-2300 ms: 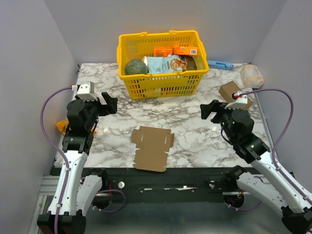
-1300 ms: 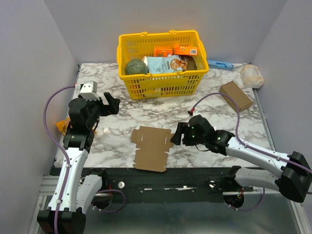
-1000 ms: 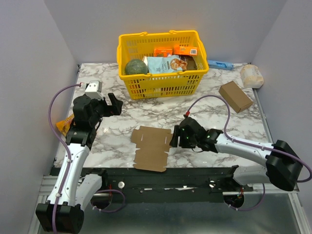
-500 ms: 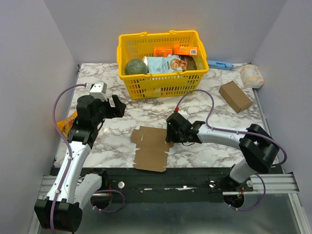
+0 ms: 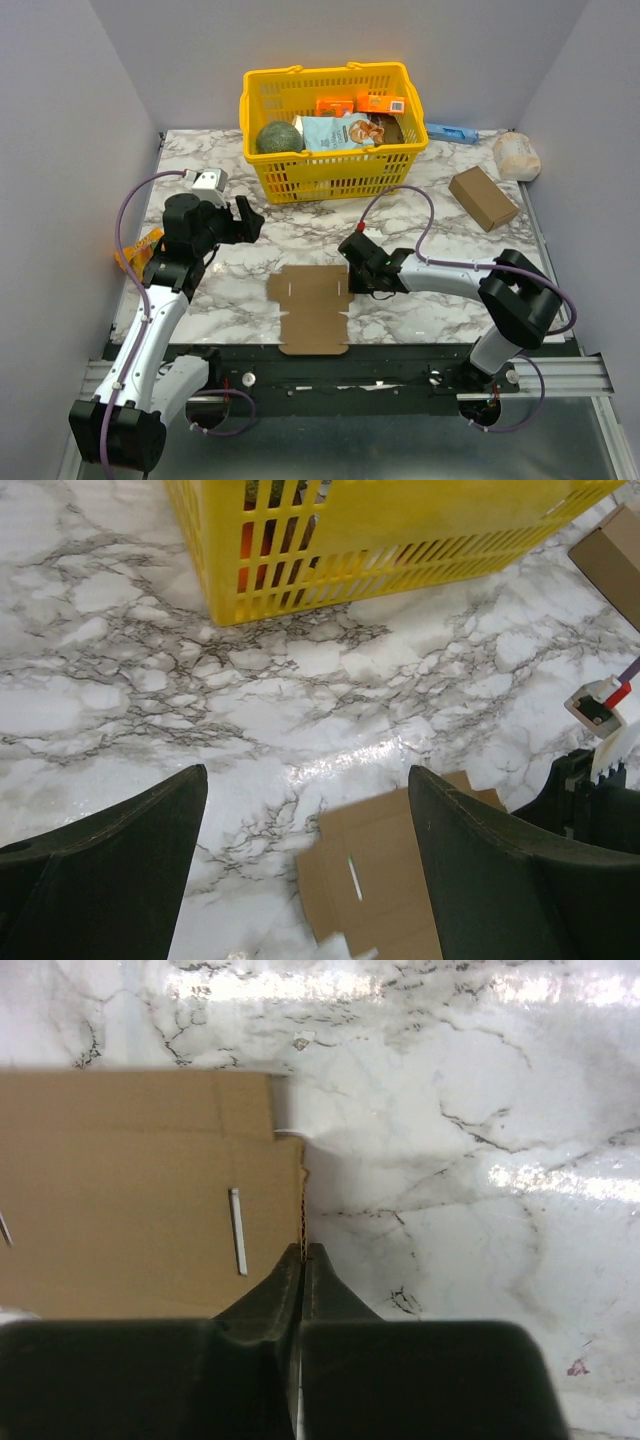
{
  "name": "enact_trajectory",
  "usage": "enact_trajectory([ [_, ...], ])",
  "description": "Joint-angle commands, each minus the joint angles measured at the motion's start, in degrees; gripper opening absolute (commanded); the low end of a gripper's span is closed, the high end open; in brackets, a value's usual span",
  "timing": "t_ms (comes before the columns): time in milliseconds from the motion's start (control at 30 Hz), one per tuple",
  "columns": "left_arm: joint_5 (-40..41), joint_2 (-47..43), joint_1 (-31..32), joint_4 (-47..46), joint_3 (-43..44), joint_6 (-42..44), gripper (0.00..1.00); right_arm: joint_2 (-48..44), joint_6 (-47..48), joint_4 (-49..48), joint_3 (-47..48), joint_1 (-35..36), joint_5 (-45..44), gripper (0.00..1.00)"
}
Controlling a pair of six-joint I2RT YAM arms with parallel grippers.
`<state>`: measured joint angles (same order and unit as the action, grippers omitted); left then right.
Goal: Fold the paper box
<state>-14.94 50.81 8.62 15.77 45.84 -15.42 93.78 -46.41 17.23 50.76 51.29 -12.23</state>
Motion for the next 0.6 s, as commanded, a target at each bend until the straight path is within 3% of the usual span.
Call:
enact_trajectory([
  [0,-5.9,2.3,1.7,-0.7,1.5,0.8,0.9,-1.1,0.3,-1.1,-0.7,-0.8,-2.4,0.0],
  [167,-12.8,4.5,1.7,-2.9,1.1,-0.7,0.95,-8.9,0.1,-2.0,-6.2,-3.8,-3.1,0.01],
  [567,-28.6,9.2,1.7,-9.3,0.2,-3.9,0.98,-43.9,1.4,-3.3,-17.0,-10.2,-4.6,0.01],
])
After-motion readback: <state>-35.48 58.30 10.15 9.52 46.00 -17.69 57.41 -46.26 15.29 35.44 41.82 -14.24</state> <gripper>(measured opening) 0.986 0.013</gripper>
